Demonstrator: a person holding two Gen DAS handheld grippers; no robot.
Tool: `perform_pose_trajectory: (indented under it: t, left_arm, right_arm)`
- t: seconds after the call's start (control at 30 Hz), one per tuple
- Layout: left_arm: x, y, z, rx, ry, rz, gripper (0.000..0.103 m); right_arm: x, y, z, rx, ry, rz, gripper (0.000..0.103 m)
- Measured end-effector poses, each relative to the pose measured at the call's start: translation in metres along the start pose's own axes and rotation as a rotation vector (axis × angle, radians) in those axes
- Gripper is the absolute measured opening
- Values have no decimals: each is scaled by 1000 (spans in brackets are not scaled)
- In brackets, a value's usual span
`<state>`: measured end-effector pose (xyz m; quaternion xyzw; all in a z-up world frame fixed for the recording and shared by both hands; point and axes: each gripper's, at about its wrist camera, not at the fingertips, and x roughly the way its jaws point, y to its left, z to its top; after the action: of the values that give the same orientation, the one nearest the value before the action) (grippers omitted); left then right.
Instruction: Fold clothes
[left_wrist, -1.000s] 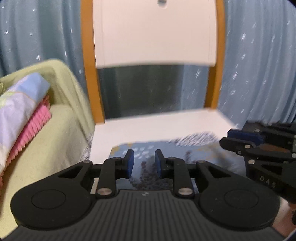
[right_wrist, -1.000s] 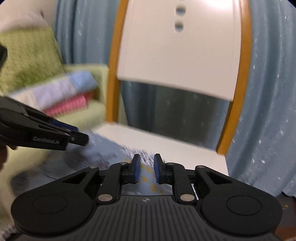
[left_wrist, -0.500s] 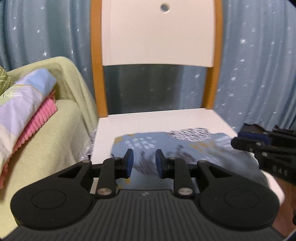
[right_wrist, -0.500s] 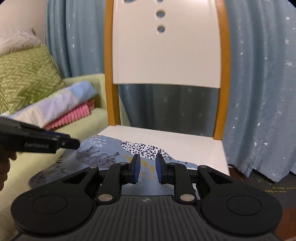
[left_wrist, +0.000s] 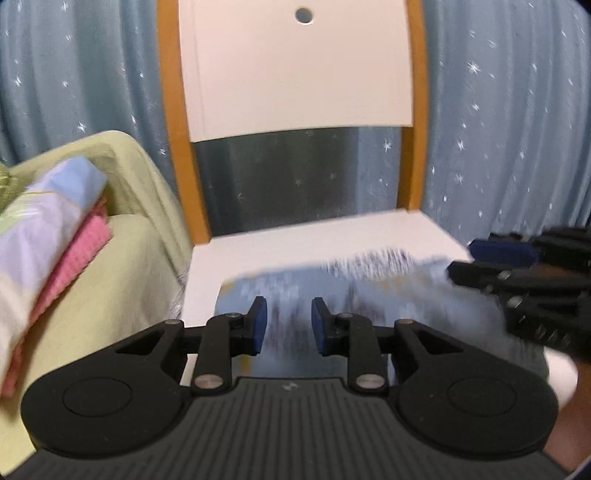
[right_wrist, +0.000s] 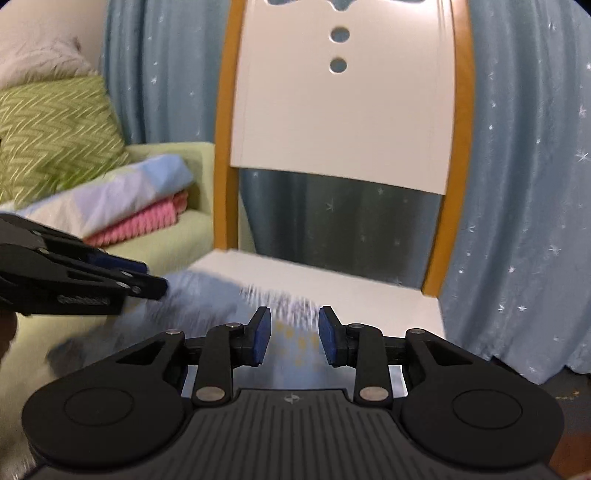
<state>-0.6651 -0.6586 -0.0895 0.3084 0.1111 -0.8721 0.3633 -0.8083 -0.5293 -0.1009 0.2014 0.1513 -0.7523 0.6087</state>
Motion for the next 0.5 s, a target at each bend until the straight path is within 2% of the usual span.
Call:
perform_pose_trajectory:
  t: [0.1,0.17,0.23,0.33,0.4,0.5]
  left_arm:
    - [34,5,14,-45,54,-8,22]
    - [56,3,9,-31,108,23,23]
    - [62,0,0,-10,99,35,24]
    - [53,-2,-2,-7,87,39,23]
    - [39,-1,-1,-26,80,34,22]
    - [-2,-9,-11,-21,28,42,22]
  right_arm:
    - [38,-9,11,31,46,15,32]
    - [64,-8,6,27,136,8,32]
    - [81,-8,-7,42,203,21,31]
    - [71,-7,-7,40,193,9,31]
    - [52,-6,-6,60,136,-8,31]
    - [4,1,-14,71,57,19,32]
